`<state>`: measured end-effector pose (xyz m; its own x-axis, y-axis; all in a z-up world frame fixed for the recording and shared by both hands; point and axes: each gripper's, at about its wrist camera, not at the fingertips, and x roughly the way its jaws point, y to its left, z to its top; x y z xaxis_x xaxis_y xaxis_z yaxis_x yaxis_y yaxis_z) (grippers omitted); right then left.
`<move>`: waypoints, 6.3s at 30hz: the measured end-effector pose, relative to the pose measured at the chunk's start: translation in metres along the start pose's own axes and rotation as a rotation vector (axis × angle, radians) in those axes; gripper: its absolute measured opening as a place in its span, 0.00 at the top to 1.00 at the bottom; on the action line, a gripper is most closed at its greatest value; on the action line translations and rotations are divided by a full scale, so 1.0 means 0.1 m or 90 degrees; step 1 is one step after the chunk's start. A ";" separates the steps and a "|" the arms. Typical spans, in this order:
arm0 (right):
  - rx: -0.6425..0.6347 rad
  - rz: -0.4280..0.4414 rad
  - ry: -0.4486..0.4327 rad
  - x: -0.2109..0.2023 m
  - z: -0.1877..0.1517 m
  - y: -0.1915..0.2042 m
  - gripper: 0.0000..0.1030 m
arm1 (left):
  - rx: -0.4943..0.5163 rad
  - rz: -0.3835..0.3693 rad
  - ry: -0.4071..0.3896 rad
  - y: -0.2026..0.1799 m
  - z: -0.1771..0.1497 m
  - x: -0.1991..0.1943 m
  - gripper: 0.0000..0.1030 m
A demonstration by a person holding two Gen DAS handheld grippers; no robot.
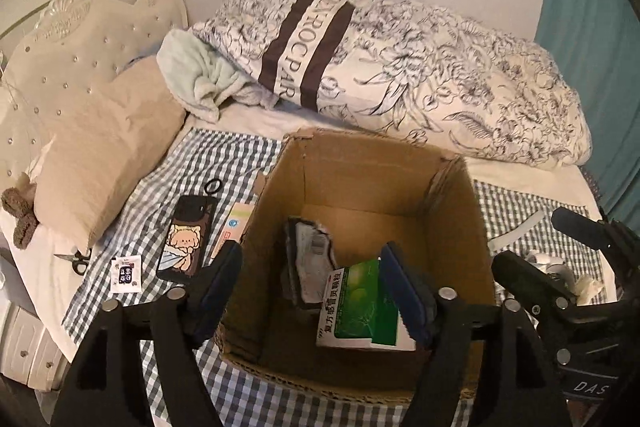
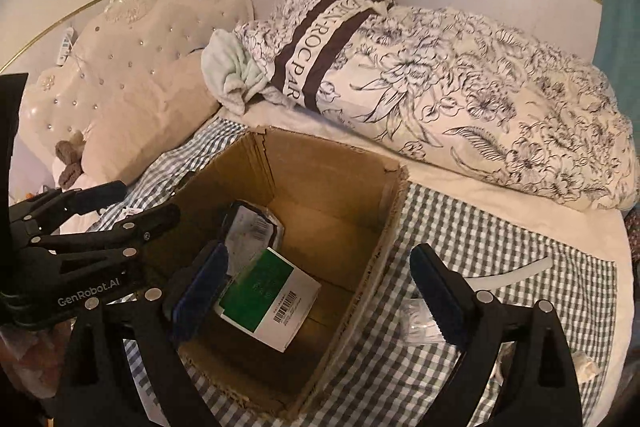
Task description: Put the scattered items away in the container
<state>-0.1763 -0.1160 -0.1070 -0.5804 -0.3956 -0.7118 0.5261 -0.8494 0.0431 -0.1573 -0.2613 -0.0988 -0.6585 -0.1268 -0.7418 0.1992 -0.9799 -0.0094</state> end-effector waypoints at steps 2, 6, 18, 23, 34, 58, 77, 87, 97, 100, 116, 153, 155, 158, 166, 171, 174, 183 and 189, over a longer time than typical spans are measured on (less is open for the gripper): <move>0.003 -0.006 -0.007 -0.09 -0.01 -0.02 0.10 | 0.000 -0.002 -0.011 -0.03 0.01 -0.09 0.20; 0.012 -0.015 -0.019 -0.25 -0.03 -0.09 0.09 | 0.000 -0.005 -0.025 -0.09 0.02 -0.25 0.16; 0.035 -0.055 -0.062 -0.86 -0.22 -0.36 0.04 | -0.003 -0.024 -0.071 -0.35 -0.07 -0.73 0.00; 0.045 -0.069 -0.072 -1.13 -0.33 -0.48 0.03 | -0.008 -0.039 -0.081 -0.47 -0.15 -0.87 0.00; 0.055 -0.130 -0.092 -1.57 -0.59 -0.76 0.00 | 0.007 -0.066 -0.109 -0.79 -0.25 -1.17 0.00; 0.104 -0.217 -0.143 -2.39 -1.05 -1.51 0.00 | 0.099 -0.100 -0.139 -1.74 -0.42 -1.46 0.00; 0.167 -0.242 -0.110 -2.31 -1.37 -2.18 0.00 | 0.174 -0.123 -0.078 -2.29 -0.63 -0.94 0.00; 0.194 -0.241 -0.073 -2.01 -1.52 -2.43 0.00 | 0.185 -0.138 -0.042 -2.45 -0.72 -0.54 0.00; 0.238 -0.239 -0.021 -1.62 -1.79 -2.72 0.00 | 0.218 -0.143 0.011 -2.63 -0.91 -0.06 0.00; 0.255 -0.245 -0.006 -1.53 -1.86 -2.80 0.00 | 0.225 -0.148 0.024 -2.69 -0.95 0.06 0.00; 0.306 -0.244 0.061 -0.99 -2.23 -3.14 0.00 | 0.276 -0.173 0.091 -2.99 -1.24 0.78 0.00; 0.321 -0.230 0.117 0.03 -2.32 -3.69 0.00 | 0.269 -0.193 0.151 -3.35 -1.26 1.84 0.00; 0.324 -0.232 0.121 0.07 -2.33 -3.71 0.00 | 0.261 -0.191 0.149 -3.35 -1.24 1.85 0.00; 0.325 -0.230 0.120 0.10 -2.36 -3.72 0.00 | 0.244 -0.192 0.155 -3.34 -1.22 1.89 0.03; 0.329 -0.241 0.110 0.07 -2.37 -3.69 0.03 | 0.216 -0.198 0.163 -3.26 -1.16 1.88 0.21; 0.322 -0.231 0.118 0.05 -2.39 -3.63 0.32 | 0.208 -0.195 0.165 -3.22 -1.19 1.83 0.22; 0.325 -0.218 0.117 0.02 -2.40 -3.62 0.50 | 0.205 -0.195 0.166 -3.19 -1.21 1.79 0.22; 0.311 -0.192 0.105 -0.14 -2.38 -3.49 0.84 | 0.199 -0.201 0.157 -3.09 -1.22 1.60 0.22; 0.329 -0.177 0.077 -0.30 -2.34 -3.35 0.87 | 0.188 -0.209 0.147 -3.04 -1.18 1.43 0.22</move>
<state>-0.1893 0.2624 -0.2640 -0.5617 -0.1171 -0.8190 -0.0236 -0.9873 0.1574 -0.2264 0.0368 -0.2808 -0.4682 0.2001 -0.8607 -0.2270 -0.9686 -0.1017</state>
